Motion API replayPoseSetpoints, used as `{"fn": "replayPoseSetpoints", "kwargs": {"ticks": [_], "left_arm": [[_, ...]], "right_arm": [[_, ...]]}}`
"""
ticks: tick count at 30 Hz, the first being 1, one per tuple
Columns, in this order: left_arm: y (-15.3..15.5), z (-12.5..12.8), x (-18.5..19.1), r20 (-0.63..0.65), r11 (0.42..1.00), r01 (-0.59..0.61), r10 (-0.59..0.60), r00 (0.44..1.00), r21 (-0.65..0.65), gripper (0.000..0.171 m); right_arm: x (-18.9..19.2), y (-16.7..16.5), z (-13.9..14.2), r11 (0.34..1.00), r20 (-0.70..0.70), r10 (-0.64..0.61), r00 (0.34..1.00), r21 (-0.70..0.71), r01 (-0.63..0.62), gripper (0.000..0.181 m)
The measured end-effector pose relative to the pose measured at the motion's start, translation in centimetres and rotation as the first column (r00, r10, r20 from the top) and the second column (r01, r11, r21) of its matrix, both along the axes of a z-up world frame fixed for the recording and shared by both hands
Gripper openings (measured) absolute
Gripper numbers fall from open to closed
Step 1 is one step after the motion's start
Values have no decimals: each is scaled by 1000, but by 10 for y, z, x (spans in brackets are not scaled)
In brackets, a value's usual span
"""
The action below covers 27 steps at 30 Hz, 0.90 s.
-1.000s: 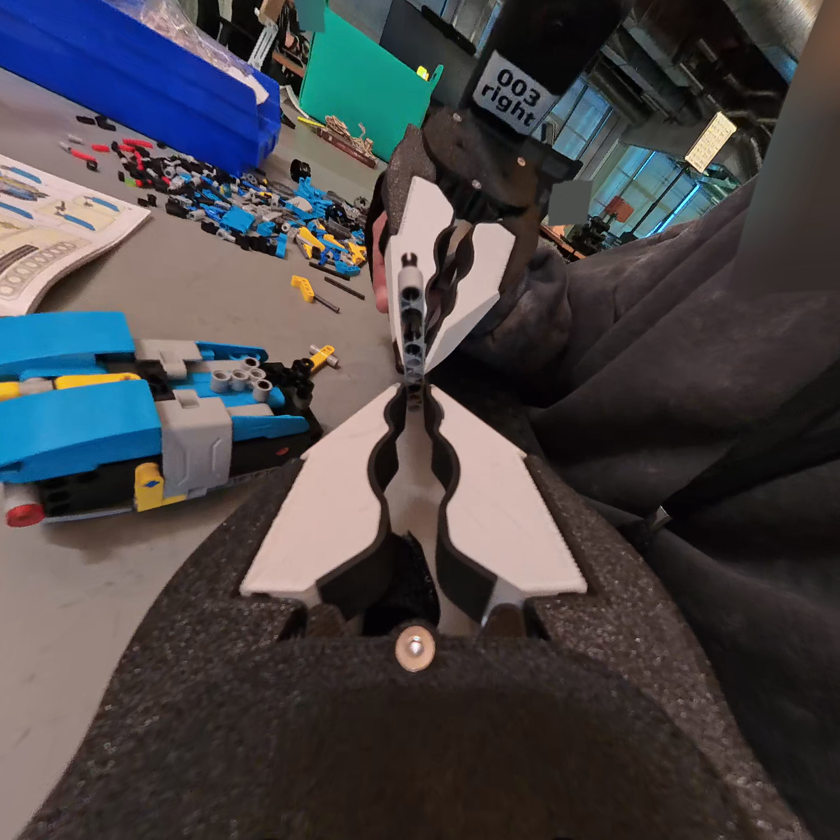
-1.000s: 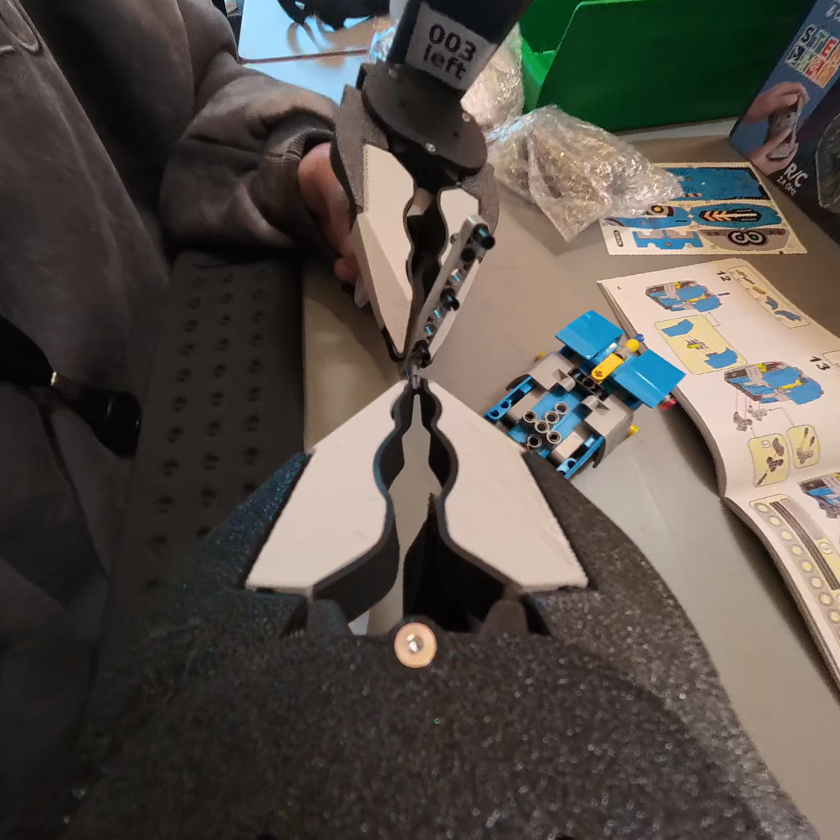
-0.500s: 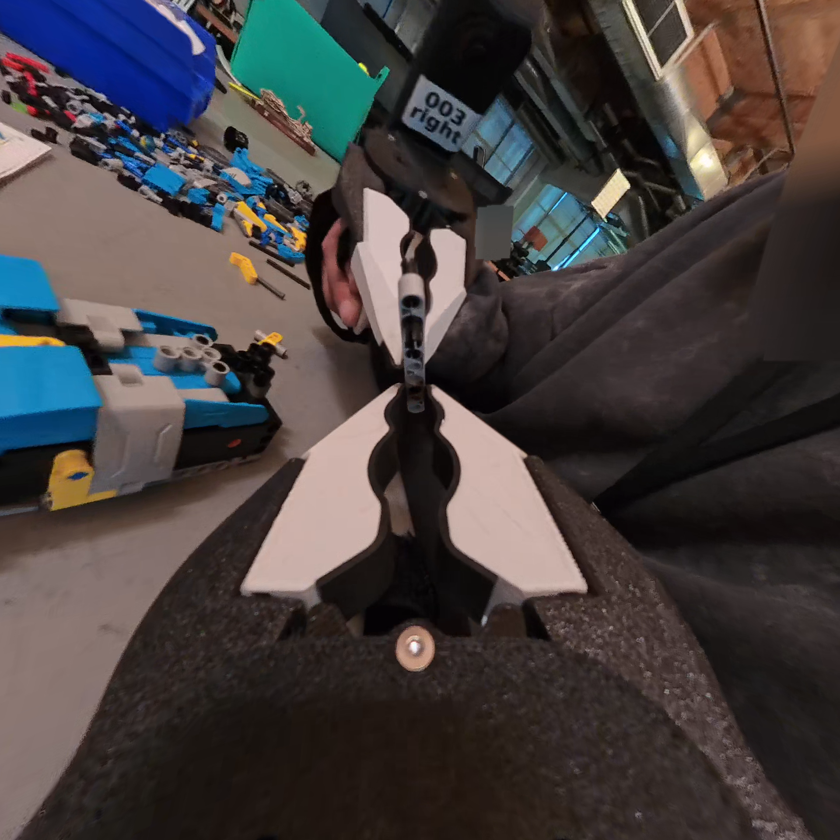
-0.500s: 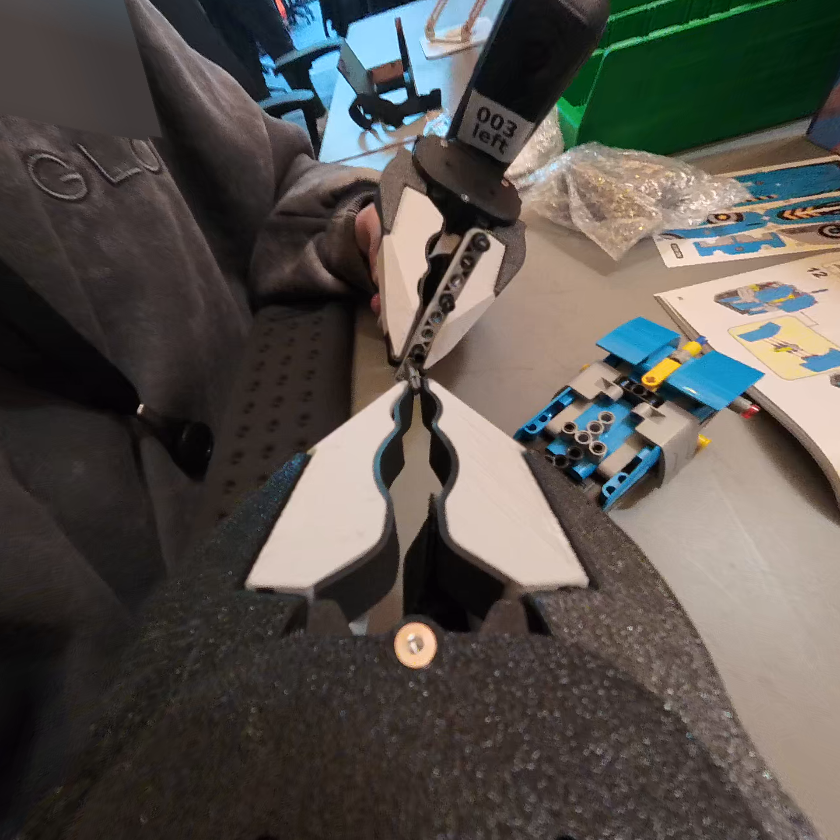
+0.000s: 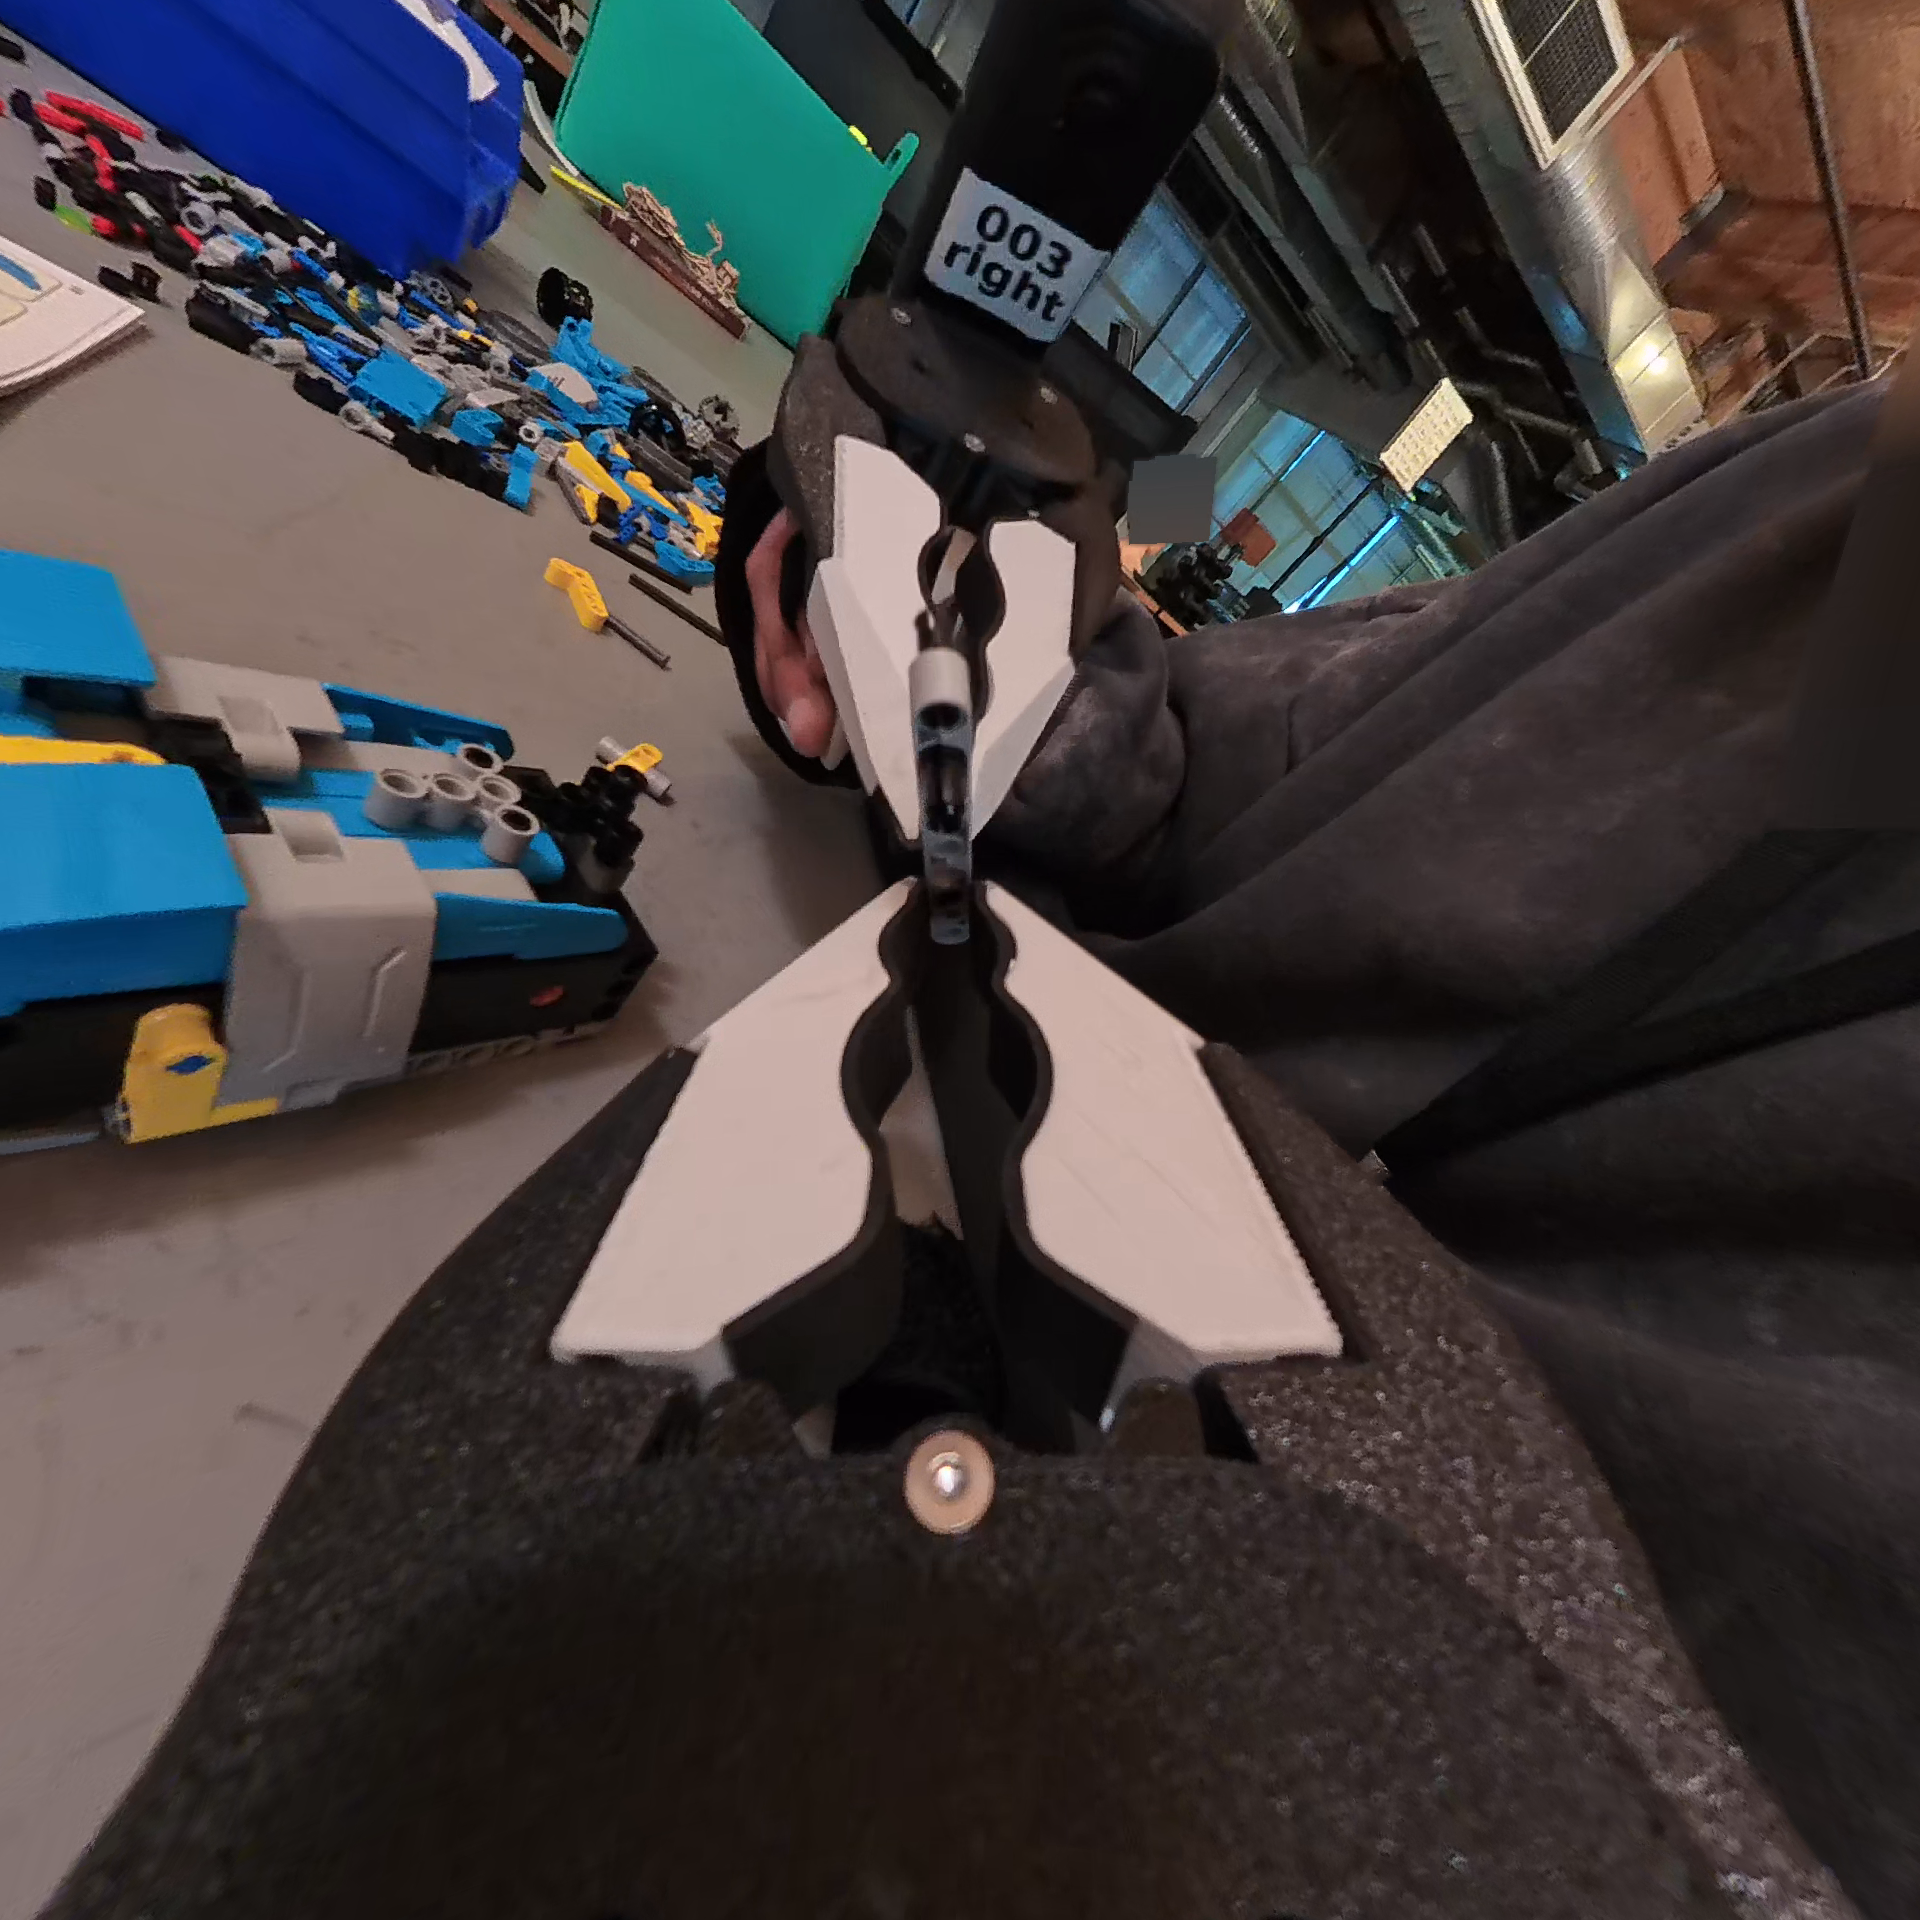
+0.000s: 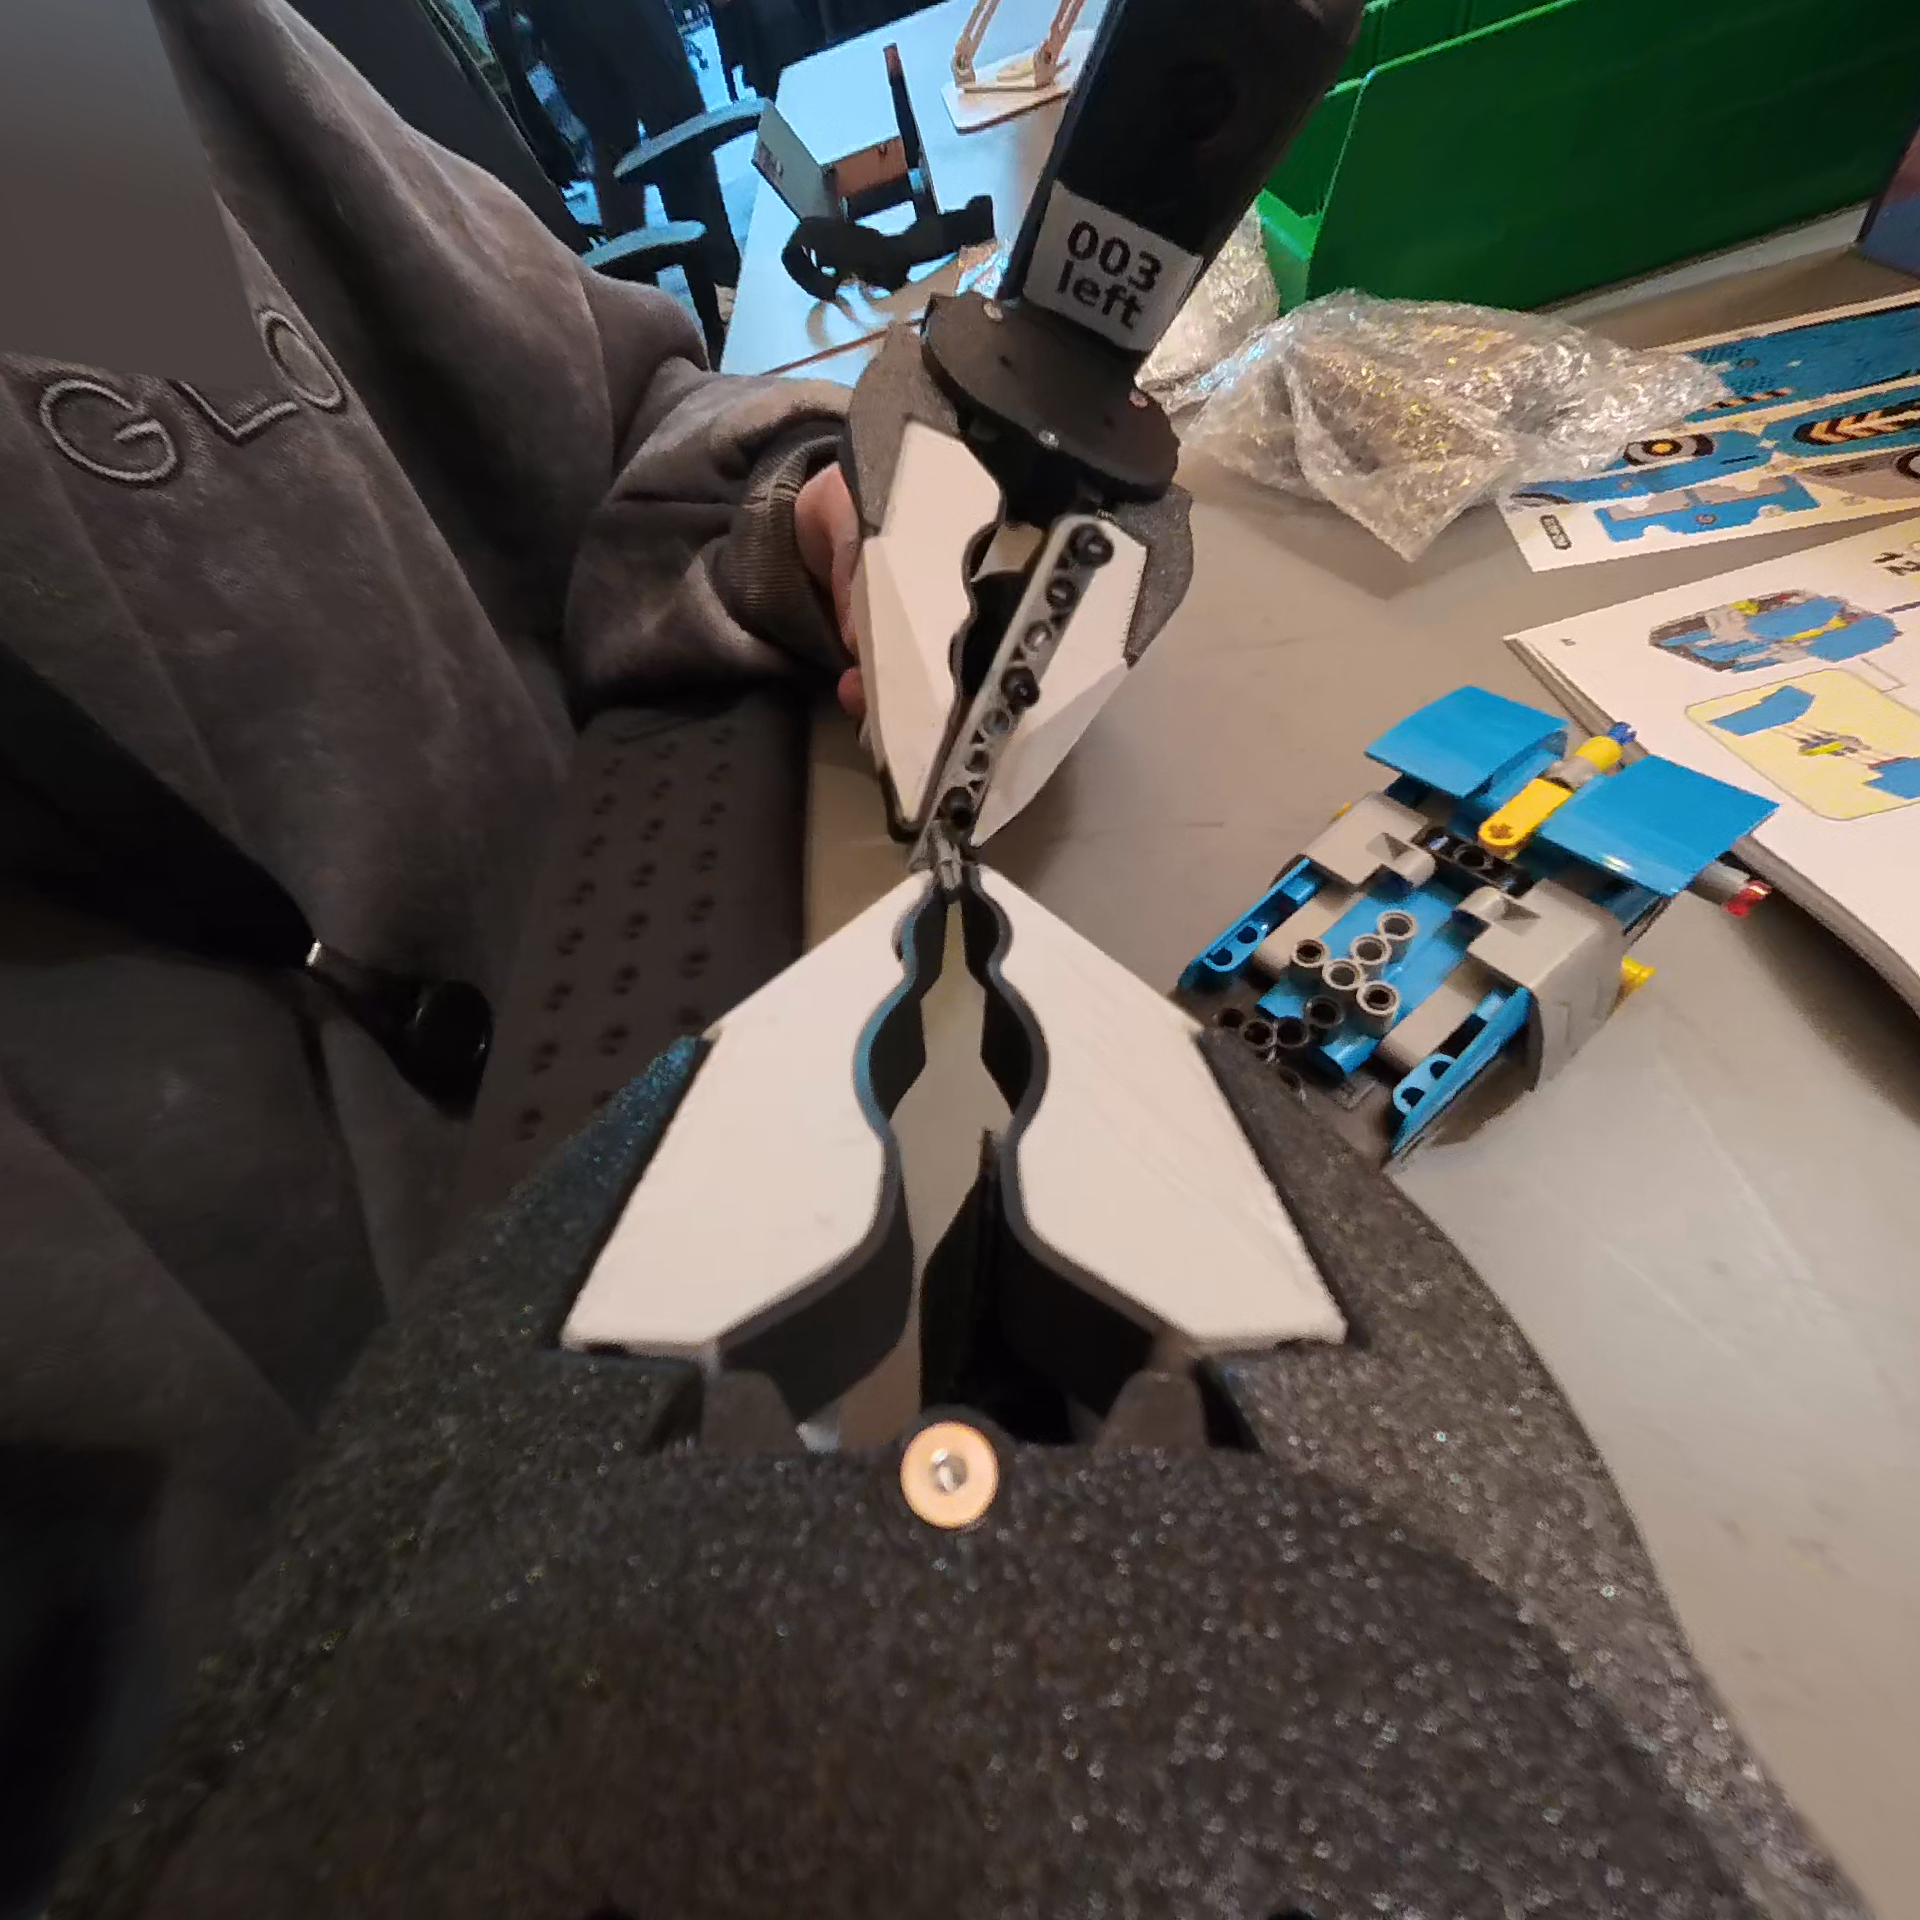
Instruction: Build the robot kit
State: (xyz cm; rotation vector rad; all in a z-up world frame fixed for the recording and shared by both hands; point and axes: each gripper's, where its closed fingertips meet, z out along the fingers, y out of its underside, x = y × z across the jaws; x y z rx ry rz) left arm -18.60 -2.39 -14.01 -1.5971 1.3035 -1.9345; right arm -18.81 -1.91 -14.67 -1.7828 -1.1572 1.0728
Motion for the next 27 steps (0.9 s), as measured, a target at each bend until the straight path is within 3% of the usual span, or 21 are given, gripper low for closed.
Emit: {"fn": "replayPoseSetpoints", "kwargs": {"ticks": [8, 9, 11, 12, 13, 14, 15, 16, 20, 27], "left_arm": [[0, -6, 2, -28, 998, -21, 23, 999, 63, 5], [-2, -1, 3, 0, 998, -21, 21, 1000, 55, 4], [-24, 1, 12, 5, 997, 63, -64, 998, 39, 7], [-35, 0, 15, 0, 994, 94, -95, 996, 55, 6], [-36, 0, 14, -1, 993, 86, -87, 996, 81, 6], [-28, -2, 9, -11, 993, 58, -58, 998, 102, 6], [-18, -3, 3, -13, 994, 23, -22, 1000, 105, 6], [-7, -2, -1, -12, 994, -19, 21, 1000, 111, 5], [20, -11, -6, -53, 962, -111, 129, 990, 251, 7], [13, -5, 1, 4, 904, -139, 151, 989, 404, 7]], "right_arm": [[2, -2, -8, 1000, 52, 6, 999, -11, -6, 2], [1, -5, -13, 999, 72, 23, 997, -26, -21, 2], [-25, -23, -48, 990, 212, 135, 968, -63, -124, 2], [-31, -24, -63, 989, 338, 137, 931, 9, -149, 3], [-23, -12, -56, 984, 361, 52, 931, 142, -110, 2], [-8, -3, -39, 993, 249, -1, 969, 114, -28, 3], [13, 5, -37, 998, 186, -48, 981, -25, 53, 2], [29, 14, -45, 991, 198, -99, 975, -65, 114, 2], [27, 16, -53, 994, 267, -104, 958, -6, 110, 2], [21, 20, -50, 993, 252, -105, 962, -25, 115, 3]]}}
